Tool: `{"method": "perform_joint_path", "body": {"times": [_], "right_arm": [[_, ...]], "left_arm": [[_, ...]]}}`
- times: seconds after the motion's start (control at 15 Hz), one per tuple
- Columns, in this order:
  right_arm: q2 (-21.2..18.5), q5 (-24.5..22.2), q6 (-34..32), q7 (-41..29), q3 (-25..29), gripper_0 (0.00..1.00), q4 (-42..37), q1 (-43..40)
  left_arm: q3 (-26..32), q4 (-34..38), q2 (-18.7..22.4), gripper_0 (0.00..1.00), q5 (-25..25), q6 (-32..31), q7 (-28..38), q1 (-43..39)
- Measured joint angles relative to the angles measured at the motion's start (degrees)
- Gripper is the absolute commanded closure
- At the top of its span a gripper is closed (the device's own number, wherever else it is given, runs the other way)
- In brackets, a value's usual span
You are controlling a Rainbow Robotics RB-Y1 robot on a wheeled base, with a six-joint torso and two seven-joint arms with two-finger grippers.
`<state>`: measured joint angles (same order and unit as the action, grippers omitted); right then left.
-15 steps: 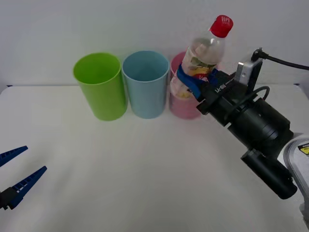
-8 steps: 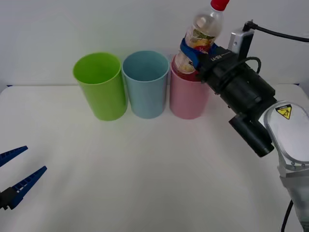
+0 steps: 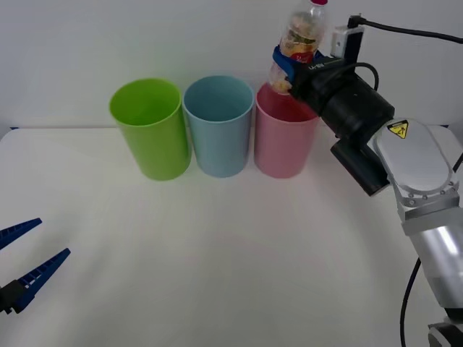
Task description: Grasp the object on the table and drop it into the matching bin: aluminum can to the light blue bin, PET bottle to the pink bin.
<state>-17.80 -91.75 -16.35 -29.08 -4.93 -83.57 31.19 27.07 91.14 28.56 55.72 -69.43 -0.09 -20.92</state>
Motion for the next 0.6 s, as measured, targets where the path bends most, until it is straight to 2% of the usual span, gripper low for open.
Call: {"method": "perform_joint_path", "body": {"times": [0.2,0.27,0.47,0.6], "right_arm": [[-0.8,-0.6,0.0,0.1,0.2,1.0,1.4,0.0],[-0.8,-0.7,0.0,0.1,0.2,0.96,1.5,0.0],[-0.9,-0.7,0.0,0.3,0.0,0.29,1.6,0.0],[-1.0,-0.8,-0.1,0.6,0.0,0.13,1.6,-0.1]], "left_arm": [[0.0,0.0,0.0,0.0,0.0,0.0,0.0,0.0],[0.0,0.0,0.0,0.0,0.0,0.0,0.0,0.0],[0.0,0.0,0.0,0.0,0.0,0.0,0.0,0.0],[0.0,0.0,0.0,0.0,0.0,0.0,0.0,0.0]]}}
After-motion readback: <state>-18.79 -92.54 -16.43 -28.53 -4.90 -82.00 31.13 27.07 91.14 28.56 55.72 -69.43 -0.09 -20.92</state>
